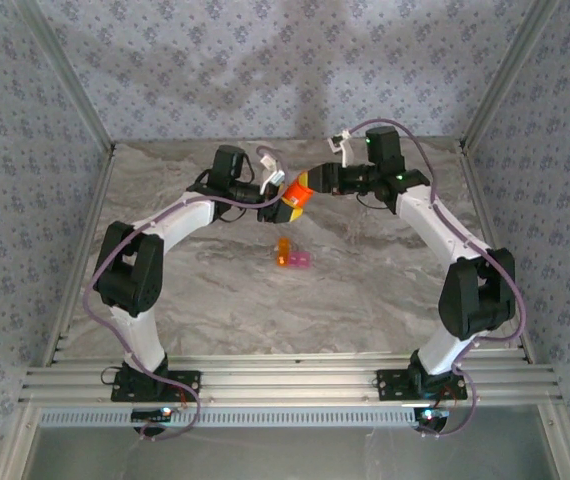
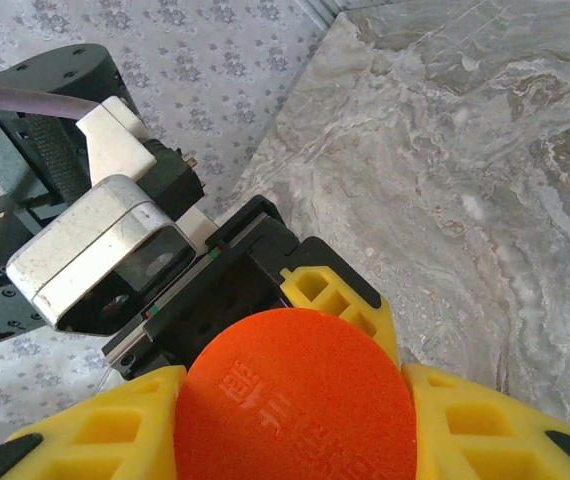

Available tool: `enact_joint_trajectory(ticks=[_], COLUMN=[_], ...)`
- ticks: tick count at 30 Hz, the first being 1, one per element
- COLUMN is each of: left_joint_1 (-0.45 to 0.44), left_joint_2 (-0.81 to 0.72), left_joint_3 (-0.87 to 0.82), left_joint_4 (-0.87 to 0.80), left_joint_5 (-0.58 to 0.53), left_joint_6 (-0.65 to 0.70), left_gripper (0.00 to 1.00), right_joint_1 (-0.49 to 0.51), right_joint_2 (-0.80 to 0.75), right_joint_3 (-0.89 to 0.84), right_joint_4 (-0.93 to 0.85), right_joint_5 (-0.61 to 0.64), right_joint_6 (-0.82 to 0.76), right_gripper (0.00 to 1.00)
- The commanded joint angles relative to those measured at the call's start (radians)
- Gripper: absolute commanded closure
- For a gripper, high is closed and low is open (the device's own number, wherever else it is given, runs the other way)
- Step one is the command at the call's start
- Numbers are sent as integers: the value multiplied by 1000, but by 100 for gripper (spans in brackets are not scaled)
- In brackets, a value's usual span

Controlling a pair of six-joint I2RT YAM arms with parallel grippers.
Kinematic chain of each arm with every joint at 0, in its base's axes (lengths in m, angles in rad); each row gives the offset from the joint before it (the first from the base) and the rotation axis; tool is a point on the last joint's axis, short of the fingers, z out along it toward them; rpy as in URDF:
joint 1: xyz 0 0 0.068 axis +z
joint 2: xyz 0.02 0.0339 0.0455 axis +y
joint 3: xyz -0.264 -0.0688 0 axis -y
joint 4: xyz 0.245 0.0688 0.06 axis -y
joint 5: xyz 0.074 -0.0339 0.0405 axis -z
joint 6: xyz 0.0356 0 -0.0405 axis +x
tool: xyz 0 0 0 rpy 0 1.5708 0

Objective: Sort the pills into containers

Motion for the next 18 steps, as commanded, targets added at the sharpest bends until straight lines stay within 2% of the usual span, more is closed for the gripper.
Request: enact_joint_trajectory(ticks=[1,4,8,12,18], left_joint_1=[-9,-9,-13,-15,-15], left_joint_2=[-66,-64,-62,-65,-69], left_joint_3=[15,24,39,33,20], left_joint_4=[115,97,64,86,111], left_joint_5=[37,27,-9,-30,-41], left_joint_6=[-22,-10,12,1,-12], left_gripper=[100,100,100,100,100], right_joint_1=[35,48,86,141,179], right_joint_2=[12,26,44,33,11], right_joint_3=[11,40,45,-18,-74], right_joint_4=[-43,-95,-110,-17,111], right_joint_5=[41,73,183,299,320], right_joint_6=[15,14,111,258,357], right_gripper=[85,85,85,85,82])
